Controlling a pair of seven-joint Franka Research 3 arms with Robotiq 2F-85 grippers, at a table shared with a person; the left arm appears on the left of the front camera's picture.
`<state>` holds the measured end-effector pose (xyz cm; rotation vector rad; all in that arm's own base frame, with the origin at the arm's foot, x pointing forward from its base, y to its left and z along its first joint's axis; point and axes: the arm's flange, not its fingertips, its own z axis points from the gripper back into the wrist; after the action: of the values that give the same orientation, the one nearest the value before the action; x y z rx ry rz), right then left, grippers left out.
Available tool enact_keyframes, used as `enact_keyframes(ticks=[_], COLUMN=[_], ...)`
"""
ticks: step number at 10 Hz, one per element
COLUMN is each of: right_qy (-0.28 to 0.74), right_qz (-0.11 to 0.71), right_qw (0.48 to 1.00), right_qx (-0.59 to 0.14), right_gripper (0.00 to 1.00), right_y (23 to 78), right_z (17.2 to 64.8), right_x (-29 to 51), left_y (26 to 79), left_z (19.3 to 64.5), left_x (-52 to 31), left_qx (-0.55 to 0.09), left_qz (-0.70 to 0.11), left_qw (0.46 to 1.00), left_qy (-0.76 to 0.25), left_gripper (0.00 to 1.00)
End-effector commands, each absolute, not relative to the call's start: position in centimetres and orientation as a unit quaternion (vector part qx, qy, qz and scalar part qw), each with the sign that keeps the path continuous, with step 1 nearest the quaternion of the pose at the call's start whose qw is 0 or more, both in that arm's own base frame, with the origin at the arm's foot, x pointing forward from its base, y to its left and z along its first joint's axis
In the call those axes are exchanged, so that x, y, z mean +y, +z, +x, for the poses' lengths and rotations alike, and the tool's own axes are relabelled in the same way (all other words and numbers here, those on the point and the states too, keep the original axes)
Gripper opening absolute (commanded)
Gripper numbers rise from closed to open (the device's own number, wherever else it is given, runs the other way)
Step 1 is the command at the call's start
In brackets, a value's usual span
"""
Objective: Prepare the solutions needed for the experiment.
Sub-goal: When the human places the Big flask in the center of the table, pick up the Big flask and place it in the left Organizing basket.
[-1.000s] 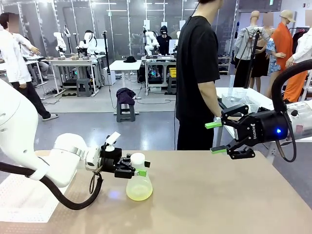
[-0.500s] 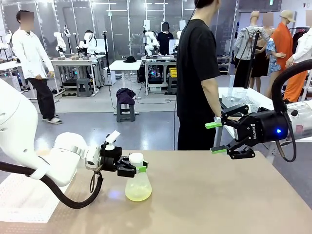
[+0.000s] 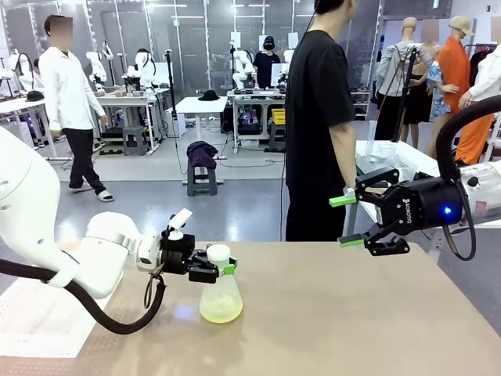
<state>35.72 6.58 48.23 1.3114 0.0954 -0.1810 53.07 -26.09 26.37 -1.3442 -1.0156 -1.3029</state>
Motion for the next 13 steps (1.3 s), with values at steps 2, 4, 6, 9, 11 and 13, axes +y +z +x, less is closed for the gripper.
enact_keyframes(ticks=[2, 4, 6, 9, 11, 13], right_qy=[-0.083, -0.083, -0.083, -0.083, -0.083, -0.083], right_qz=[0.612, 0.612, 0.612, 0.612, 0.612, 0.612], right_qw=[0.785, 0.785, 0.785, 0.785, 0.785, 0.785], right_qx=[0.043, 0.043, 0.043, 0.043, 0.043, 0.043], right_gripper=[0.72, 0.72, 0.72, 0.72, 0.72, 0.72], right_y=[48.3, 48.3, 48.3, 48.3, 48.3, 48.3], right_z=[35.7, 35.7, 35.7, 35.7, 35.7, 35.7], right_x=[6.6, 6.6, 6.6, 6.6, 6.6, 6.6], left_y=[25.8, 26.6, 29.3, 36.4, 40.7, 44.0], left_z=[52.6, 52.5, 51.5, 50.1, 49.8, 49.3], left_x=[-25.3, -25.3, -24.9, -22.5, -19.3, -13.5], left_qx=[-0.419, -0.418, -0.417, -0.425, -0.421, -0.448], left_qz=[-0.550, -0.545, -0.534, -0.517, -0.498, -0.468], left_qw=[0.491, 0.520, 0.511, 0.504, 0.515, 0.531], left_qy=[-0.530, -0.507, -0.528, -0.545, -0.557, -0.546], left_gripper=[0.10, 0.00, 0.00, 0.00, 0.00, 0.00])
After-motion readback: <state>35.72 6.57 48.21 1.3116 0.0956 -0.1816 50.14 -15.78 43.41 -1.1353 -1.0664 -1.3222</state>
